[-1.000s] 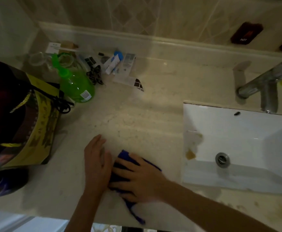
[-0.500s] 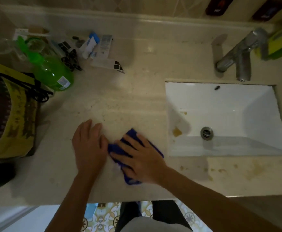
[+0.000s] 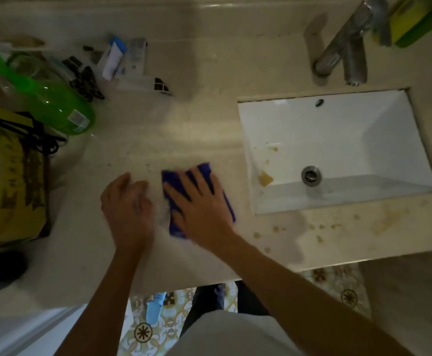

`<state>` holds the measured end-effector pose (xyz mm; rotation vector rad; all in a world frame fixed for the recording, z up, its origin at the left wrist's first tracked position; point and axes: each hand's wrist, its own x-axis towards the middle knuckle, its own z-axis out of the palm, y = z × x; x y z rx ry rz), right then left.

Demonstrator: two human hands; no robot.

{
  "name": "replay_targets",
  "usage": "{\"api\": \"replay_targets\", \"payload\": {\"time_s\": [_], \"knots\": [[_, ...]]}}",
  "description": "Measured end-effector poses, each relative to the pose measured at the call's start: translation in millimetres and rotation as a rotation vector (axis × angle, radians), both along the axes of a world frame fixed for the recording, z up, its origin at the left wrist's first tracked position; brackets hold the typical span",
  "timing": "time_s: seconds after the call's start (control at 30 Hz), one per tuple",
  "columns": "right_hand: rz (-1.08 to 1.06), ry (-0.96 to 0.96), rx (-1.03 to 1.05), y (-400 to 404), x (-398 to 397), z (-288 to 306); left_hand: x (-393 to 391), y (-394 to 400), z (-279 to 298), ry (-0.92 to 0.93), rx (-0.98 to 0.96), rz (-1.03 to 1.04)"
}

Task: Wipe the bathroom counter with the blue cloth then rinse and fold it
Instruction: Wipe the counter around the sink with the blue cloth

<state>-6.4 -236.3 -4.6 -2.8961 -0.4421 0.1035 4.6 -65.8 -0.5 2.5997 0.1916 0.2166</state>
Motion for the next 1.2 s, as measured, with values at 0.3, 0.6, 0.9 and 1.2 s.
{"api": "replay_targets", "payload": {"time_s": [0.3, 0.6, 0.9, 1.2], "knots": [[0.093, 0.054, -0.050, -64, -88, -2, -5, -9, 6, 0.083, 0.176, -0.065], [-0.178, 0.072, 0.010, -9, -77, 6, -3, -13, 0, 0.101, 0.301, -0.079], [-0.487, 0.057, -0.087, -166, -95, 6, -32, -98, -6, 0.015, 0.109, -0.433], [-0.178, -0.012, 0.015, -120, -138, 5, -76, -135, -12, 0.098, 0.179, -0.570]]}}
